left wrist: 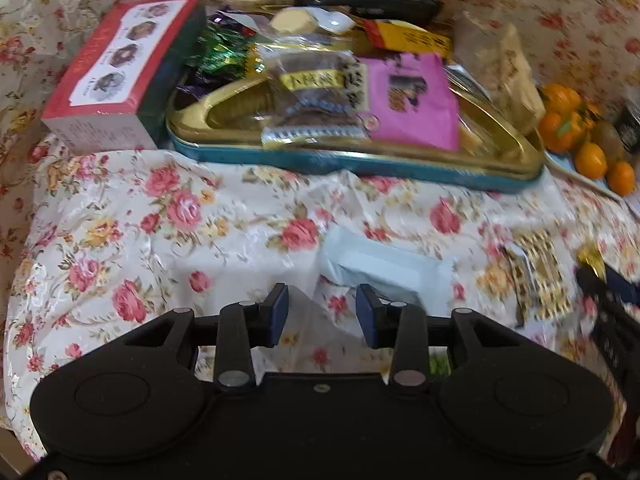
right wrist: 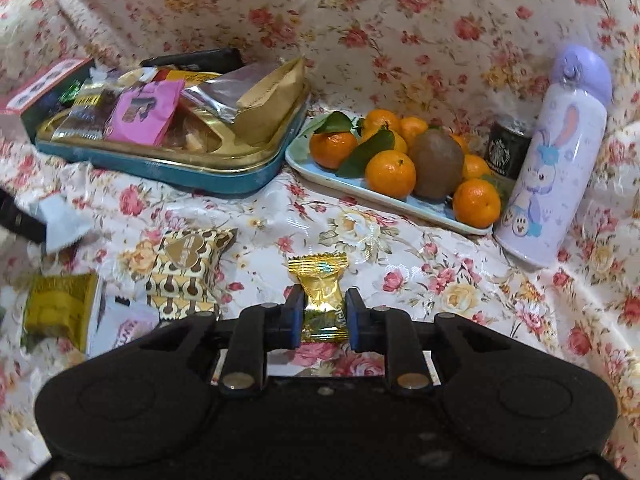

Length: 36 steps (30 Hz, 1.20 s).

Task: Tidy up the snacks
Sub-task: 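Close left tool on the white bar packet while right tool holds gold candy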

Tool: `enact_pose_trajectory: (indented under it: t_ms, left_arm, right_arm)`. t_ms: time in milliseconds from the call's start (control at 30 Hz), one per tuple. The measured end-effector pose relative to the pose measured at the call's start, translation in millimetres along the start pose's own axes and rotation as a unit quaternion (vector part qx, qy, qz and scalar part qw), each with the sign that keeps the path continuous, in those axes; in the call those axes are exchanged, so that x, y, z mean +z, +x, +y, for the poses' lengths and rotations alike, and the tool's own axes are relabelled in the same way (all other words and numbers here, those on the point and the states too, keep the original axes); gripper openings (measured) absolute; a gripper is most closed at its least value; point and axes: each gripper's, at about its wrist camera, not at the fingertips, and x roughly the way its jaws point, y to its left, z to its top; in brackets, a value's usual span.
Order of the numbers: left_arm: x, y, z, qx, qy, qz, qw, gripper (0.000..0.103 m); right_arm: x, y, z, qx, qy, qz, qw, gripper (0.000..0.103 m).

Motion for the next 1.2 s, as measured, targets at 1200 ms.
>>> enact_pose_trajectory:
  t_ms: [1200]
  left_arm:
    - [21.0,-0.9,-37.3,0.029,-0.128,-0.009,0.9913,0.048]
  right_arm:
    - [-30.7,-2.7,-12.7,0.036,0.016,-0.082,0.996,0.023]
